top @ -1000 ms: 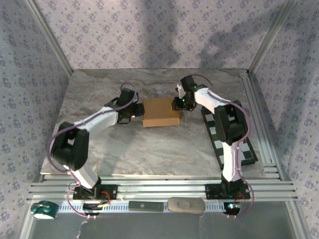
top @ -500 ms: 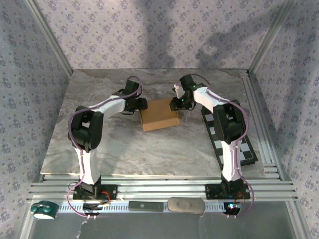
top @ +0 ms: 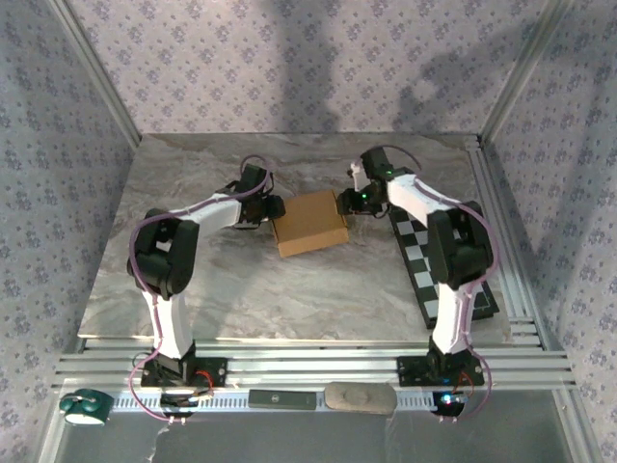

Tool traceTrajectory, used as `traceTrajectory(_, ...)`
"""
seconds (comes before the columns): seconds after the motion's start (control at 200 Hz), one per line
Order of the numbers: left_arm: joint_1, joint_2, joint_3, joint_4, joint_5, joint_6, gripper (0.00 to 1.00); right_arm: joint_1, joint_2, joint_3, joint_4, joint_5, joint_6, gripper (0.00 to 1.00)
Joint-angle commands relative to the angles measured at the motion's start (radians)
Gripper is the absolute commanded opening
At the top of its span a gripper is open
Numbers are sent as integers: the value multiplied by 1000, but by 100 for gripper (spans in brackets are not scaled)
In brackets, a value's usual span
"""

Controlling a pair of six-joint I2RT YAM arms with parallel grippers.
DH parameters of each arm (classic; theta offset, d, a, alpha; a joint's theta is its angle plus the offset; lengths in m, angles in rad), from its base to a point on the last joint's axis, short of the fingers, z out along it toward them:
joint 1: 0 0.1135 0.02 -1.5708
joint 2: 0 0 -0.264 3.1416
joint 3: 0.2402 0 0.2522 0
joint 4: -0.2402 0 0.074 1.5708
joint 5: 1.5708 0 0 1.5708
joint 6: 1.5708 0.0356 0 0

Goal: Fold the paper box

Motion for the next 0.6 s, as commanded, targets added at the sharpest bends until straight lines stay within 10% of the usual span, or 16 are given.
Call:
traceTrajectory(0.0, -9, 2, -31, -44, -7, -11, 46, -46, -190, -116, 100, 17, 142, 52)
traceTrajectory(0.275, -13, 2, -36, -36, -4, -3, 43, -22, -546, -690, 561, -120, 635, 55)
traceTrajectory(0.595, -14, 11, -26, -46, -11, 12, 41, 36, -402, -718, 810, -190, 838, 59)
